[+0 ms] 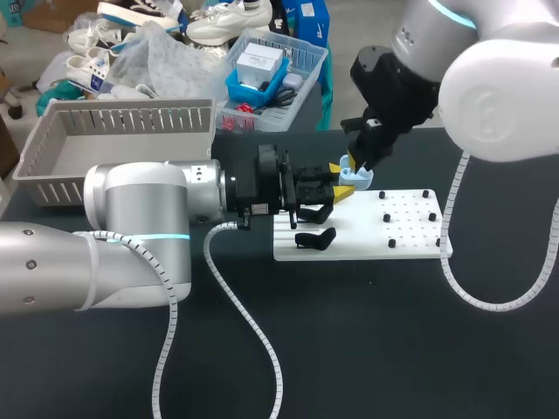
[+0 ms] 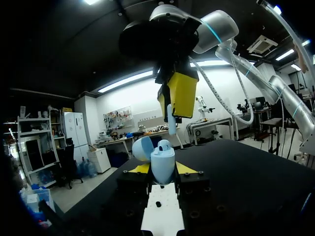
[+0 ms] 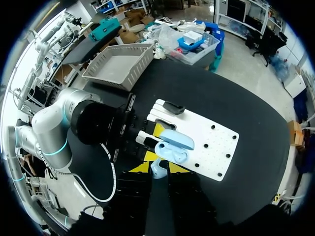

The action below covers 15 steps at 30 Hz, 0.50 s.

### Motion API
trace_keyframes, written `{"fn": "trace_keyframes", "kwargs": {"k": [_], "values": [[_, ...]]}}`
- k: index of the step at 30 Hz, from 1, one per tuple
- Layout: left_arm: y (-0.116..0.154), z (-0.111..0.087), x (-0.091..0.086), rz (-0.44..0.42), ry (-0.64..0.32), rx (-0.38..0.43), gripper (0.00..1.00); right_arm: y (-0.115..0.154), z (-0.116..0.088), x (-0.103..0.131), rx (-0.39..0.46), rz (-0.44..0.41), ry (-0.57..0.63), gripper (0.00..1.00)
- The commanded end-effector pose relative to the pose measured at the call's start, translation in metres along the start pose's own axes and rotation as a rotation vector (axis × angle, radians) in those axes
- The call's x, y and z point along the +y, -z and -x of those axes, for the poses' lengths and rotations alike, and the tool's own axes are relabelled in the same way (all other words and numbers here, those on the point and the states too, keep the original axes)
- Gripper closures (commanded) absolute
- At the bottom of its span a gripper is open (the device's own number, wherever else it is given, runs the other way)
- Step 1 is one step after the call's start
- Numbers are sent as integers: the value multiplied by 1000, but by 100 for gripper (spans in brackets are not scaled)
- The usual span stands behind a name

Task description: Pick up each earbud case from the left stands, insert the matching earbuds, close the lid, and place the case in the box.

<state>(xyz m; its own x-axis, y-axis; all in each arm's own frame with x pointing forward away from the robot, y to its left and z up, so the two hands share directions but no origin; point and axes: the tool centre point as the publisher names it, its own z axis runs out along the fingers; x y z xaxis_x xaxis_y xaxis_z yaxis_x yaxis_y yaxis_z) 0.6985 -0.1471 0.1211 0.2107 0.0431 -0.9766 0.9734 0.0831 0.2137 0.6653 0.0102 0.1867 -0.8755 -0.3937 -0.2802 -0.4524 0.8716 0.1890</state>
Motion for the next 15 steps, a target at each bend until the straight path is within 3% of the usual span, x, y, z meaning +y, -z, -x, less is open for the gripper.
{"fn": "trace_keyframes", "kwargs": {"k": [1,15], "values": [[0,-1,0,2,-1,-2,100,-5,4,-1,12,0,-1,100],[0,-1,0,2,-1,-2,100,-13,10,-11,36,-3,22,100]]}}
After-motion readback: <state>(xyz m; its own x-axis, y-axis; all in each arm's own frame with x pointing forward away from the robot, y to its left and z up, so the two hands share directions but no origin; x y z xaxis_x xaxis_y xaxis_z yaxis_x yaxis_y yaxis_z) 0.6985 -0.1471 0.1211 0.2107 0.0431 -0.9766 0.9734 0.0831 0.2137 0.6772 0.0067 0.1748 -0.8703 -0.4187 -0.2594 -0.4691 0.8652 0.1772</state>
